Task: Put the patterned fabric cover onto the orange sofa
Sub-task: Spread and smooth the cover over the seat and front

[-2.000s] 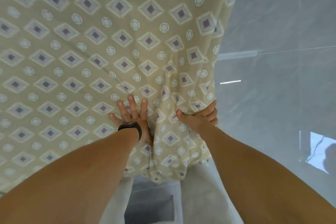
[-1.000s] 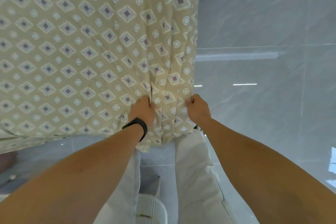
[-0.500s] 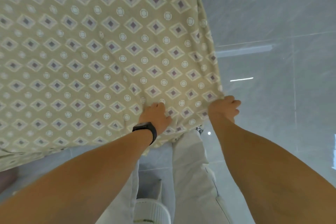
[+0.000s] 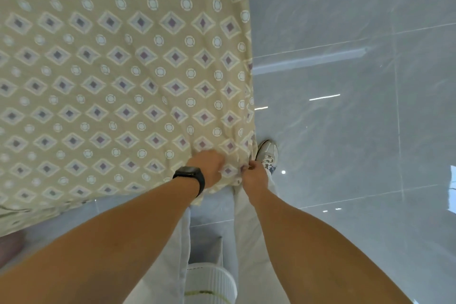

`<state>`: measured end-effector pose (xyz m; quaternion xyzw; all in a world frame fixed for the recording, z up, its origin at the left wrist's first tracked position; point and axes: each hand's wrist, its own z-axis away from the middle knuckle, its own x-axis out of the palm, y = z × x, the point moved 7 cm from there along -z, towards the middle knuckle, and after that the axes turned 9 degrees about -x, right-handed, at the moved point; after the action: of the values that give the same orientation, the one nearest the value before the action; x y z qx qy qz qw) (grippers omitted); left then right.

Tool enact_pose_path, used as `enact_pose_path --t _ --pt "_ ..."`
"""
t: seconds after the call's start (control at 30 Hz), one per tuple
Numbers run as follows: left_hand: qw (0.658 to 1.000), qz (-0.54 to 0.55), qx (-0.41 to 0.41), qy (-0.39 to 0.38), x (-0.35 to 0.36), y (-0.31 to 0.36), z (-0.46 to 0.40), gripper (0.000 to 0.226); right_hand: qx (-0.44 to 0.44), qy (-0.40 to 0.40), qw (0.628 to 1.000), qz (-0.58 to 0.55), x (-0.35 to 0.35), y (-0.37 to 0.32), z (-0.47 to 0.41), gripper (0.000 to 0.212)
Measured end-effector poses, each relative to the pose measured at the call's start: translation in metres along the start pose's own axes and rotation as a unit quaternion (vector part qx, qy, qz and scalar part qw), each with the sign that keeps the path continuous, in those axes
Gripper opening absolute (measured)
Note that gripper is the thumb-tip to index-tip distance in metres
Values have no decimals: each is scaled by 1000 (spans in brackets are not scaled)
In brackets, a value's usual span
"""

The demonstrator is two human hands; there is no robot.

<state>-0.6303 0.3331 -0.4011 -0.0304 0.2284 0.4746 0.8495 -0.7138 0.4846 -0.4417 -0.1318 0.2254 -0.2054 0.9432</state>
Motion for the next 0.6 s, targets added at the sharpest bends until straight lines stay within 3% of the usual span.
enact_pose_path --t 0.17,0.27,0.47,0.6 --pt "999 -24 13 31 16 5 9 16 7 -16 998 56 -8 6 -7 26" --pt "997 -68 24 11 29 8 15 28 25 -14 995 95 -32 16 -6 31" --pt "989 -140 35 13 40 10 26 37 81 104 975 176 -101 26 -3 41" --pt "991 -132 -2 25 36 7 29 39 6 30 987 156 -88 2 -10 36"
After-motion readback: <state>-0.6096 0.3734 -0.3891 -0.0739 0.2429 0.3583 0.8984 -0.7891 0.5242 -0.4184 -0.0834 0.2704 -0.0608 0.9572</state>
